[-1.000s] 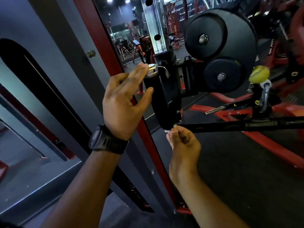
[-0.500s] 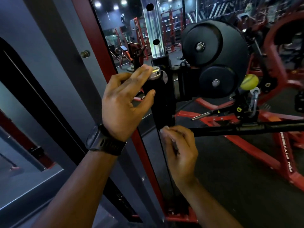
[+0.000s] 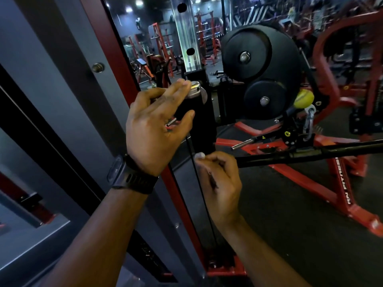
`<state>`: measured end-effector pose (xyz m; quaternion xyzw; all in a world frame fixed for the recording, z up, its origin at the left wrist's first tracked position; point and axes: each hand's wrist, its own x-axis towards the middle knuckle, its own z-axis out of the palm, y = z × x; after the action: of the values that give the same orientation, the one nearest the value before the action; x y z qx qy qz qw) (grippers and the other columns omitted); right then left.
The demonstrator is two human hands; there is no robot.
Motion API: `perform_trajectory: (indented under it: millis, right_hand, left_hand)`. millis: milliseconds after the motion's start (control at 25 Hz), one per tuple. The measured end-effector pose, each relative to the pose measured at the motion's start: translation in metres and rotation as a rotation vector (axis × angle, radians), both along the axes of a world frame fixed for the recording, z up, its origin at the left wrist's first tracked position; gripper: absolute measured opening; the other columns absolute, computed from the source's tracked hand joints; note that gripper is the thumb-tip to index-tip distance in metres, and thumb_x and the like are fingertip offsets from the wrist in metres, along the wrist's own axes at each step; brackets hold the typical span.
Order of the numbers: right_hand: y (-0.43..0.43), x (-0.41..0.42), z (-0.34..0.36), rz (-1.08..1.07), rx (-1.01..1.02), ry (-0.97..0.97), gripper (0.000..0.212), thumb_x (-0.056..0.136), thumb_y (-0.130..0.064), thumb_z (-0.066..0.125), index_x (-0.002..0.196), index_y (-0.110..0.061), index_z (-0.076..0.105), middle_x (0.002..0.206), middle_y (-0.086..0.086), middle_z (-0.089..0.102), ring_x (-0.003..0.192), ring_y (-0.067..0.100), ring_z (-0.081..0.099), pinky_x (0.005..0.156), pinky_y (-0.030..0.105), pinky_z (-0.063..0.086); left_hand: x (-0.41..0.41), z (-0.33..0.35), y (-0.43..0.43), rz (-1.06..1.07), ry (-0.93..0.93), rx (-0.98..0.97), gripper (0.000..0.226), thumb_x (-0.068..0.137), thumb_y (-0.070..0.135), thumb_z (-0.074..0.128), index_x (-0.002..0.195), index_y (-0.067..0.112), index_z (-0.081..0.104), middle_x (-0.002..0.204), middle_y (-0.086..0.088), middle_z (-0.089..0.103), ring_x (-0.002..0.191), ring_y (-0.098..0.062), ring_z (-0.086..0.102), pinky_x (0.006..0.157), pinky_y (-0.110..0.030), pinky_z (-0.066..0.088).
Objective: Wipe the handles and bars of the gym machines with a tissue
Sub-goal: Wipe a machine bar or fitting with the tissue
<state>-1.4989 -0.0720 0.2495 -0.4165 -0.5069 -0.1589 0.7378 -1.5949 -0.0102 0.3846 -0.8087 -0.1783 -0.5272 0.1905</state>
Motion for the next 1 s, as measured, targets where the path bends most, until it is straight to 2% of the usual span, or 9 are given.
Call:
perform_trajectory:
  millis: [120, 160, 280, 360, 440, 640, 760, 880, 1000]
  right_hand:
    - [-0.007, -0.007, -0.011, 0.07, -0.032, 0.14, 0.012, 0.091, 0.005, 0.066, 0.102, 0.003, 0.072, 0.104, 0.015, 0.059, 0.095, 0.019, 0.064, 0.083, 0.027, 0.054]
    - [-0.008, -0.011, -0.014, 0.132, -0.065, 0.305, 0.012, 0.092, 0.004, 0.065, 0.102, 0.001, 0.071, 0.104, 0.014, 0.061, 0.096, 0.017, 0.065, 0.086, 0.027, 0.053]
    - [-0.006, -0.027, -0.015, 0.386, -0.229, 1.127, 0.011, 0.094, -0.005, 0.064, 0.102, -0.01, 0.07, 0.098, 0.004, 0.074, 0.097, 0.012, 0.07, 0.091, 0.03, 0.054]
    - [-0.002, -0.027, -0.007, 0.518, -0.252, 1.421, 0.011, 0.094, -0.008, 0.064, 0.103, -0.01, 0.071, 0.094, 0.004, 0.076, 0.094, 0.009, 0.072, 0.089, 0.024, 0.055]
    - [0.003, -0.015, 0.005, 0.655, -0.171, 1.59, 0.013, 0.095, -0.004, 0.062, 0.104, -0.005, 0.072, 0.094, 0.008, 0.076, 0.093, 0.014, 0.073, 0.08, 0.019, 0.058]
    - [0.02, 0.003, 0.004, 0.754, -0.188, 1.577, 0.023, 0.096, 0.001, 0.059, 0.116, 0.007, 0.066, 0.091, 0.009, 0.075, 0.083, 0.011, 0.073, 0.077, 0.017, 0.058]
    - [0.031, 0.022, 0.001, 0.809, -0.28, 1.581, 0.022, 0.098, -0.003, 0.058, 0.118, 0.002, 0.066, 0.104, 0.009, 0.076, 0.092, 0.013, 0.074, 0.093, 0.025, 0.056]
    - [0.04, 0.033, -0.004, 0.796, -0.33, 1.529, 0.027, 0.097, 0.0, 0.055, 0.123, 0.007, 0.061, 0.105, 0.013, 0.069, 0.083, 0.015, 0.07, 0.092, 0.027, 0.055]
    - [0.044, 0.034, -0.004, 0.846, -0.274, 1.522, 0.015, 0.095, 0.002, 0.06, 0.108, 0.008, 0.065, 0.105, 0.019, 0.069, 0.093, 0.019, 0.07, 0.087, 0.025, 0.057]
  left_hand:
    - [0.002, -0.001, 0.001, -0.029, -0.002, -0.018, 0.042, 0.09, 0.027, 0.07, 0.13, 0.015, 0.064, 0.13, 0.01, 0.059, 0.106, -0.021, 0.054, 0.085, -0.043, 0.053]
    - [0.002, -0.001, 0.001, -0.029, -0.009, -0.019, 0.042, 0.09, 0.027, 0.069, 0.13, 0.015, 0.064, 0.13, 0.01, 0.059, 0.106, -0.021, 0.054, 0.085, -0.043, 0.053]
    - [0.0, -0.002, 0.0, -0.044, -0.018, -0.028, 0.042, 0.09, 0.027, 0.068, 0.13, 0.015, 0.063, 0.129, 0.014, 0.055, 0.108, -0.021, 0.053, 0.088, -0.042, 0.052]
    - [0.002, -0.001, 0.0, -0.057, -0.02, -0.051, 0.043, 0.09, 0.026, 0.068, 0.131, 0.015, 0.063, 0.13, 0.015, 0.054, 0.108, -0.02, 0.052, 0.091, -0.038, 0.051]
    - [0.001, -0.001, 0.0, -0.053, -0.016, -0.056, 0.043, 0.09, 0.026, 0.069, 0.131, 0.016, 0.063, 0.13, 0.015, 0.054, 0.109, -0.022, 0.053, 0.092, -0.035, 0.05]
    - [0.002, -0.002, -0.006, -0.014, -0.017, -0.095, 0.043, 0.09, 0.024, 0.069, 0.132, 0.015, 0.062, 0.132, 0.013, 0.054, 0.109, -0.026, 0.056, 0.095, -0.023, 0.045]
    - [0.004, -0.002, -0.01, 0.007, -0.041, -0.131, 0.043, 0.089, 0.021, 0.071, 0.13, 0.012, 0.063, 0.131, 0.011, 0.056, 0.108, -0.025, 0.056, 0.094, -0.015, 0.042]
    - [0.004, -0.002, -0.013, 0.025, -0.032, -0.114, 0.043, 0.089, 0.022, 0.072, 0.13, 0.011, 0.062, 0.131, 0.006, 0.059, 0.109, -0.026, 0.056, 0.094, -0.027, 0.048]
    - [0.005, -0.005, -0.016, 0.067, -0.044, -0.1, 0.046, 0.089, 0.021, 0.072, 0.132, 0.013, 0.059, 0.131, 0.01, 0.055, 0.11, -0.022, 0.055, 0.095, -0.032, 0.05]
